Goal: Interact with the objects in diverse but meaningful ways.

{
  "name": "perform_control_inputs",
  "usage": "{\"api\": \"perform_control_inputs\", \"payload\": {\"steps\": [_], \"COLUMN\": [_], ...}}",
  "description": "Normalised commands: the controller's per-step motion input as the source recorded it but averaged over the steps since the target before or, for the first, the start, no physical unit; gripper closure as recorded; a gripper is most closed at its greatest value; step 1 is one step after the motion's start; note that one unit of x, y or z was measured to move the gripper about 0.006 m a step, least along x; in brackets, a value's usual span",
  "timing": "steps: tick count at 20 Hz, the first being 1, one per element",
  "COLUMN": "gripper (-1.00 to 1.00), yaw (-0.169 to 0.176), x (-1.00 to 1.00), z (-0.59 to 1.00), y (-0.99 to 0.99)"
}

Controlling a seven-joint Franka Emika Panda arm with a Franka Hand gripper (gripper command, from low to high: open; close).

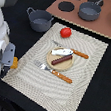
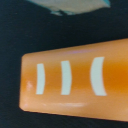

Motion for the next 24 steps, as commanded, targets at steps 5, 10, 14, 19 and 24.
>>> {"api": "perform_control_inputs", "payload": {"steps": [5, 10, 14, 19, 24], "gripper": [-1.00, -1.00, -1.00, -1.00, -1.00], "yaw": [0.000, -0.068, -0.055, -0.001, 0.018], "x": [0.05, 0.30, 0.36, 0.50, 0.55], "z": [0.96, 0.96, 0.79, 0.50, 0.17], "y": [0.67, 0.74, 0.77, 0.85, 0.80]}}
